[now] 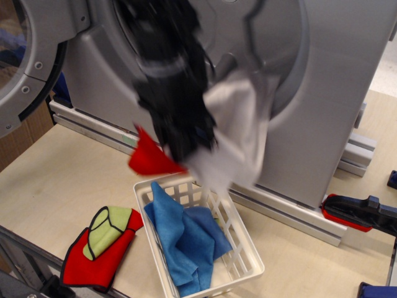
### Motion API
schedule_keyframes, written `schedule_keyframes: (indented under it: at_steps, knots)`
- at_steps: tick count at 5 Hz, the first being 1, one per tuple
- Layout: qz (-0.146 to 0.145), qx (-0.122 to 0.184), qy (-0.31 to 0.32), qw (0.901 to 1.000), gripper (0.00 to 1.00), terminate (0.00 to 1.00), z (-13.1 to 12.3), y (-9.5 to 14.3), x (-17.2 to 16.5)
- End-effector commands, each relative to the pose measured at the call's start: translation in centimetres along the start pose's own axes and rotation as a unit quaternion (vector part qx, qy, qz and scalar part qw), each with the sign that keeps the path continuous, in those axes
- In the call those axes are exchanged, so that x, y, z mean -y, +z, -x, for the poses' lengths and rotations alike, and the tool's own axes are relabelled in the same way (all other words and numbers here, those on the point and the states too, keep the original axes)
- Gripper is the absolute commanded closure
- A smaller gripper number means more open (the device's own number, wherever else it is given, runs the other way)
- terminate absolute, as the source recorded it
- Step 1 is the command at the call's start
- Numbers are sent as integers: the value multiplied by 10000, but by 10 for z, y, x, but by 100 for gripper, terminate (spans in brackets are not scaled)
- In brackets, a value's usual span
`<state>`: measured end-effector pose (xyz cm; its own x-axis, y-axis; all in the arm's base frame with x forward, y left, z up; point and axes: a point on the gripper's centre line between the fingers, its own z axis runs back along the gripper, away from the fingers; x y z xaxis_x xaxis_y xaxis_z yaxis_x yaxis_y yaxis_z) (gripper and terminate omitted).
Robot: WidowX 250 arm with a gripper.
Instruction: Take clothes out of laundry machine
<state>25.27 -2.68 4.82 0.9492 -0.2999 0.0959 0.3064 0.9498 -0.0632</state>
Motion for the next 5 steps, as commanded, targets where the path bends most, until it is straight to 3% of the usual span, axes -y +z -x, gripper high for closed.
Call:
schedule_keyframes:
  at_steps: [1,2,3,4,5]
  knots:
    - [5,-673,-246,9974,100,0,10,-53,6]
    - [-161,-795,-56,9967,100,0,18,-63,2]
    - [-230,-594,45,9980,100,0,28,-62,-7]
    - [-238,-566,-19,9981,0,0,39,-57,-12]
    - [-152,-435,138,9988,0,0,47,-47,-15]
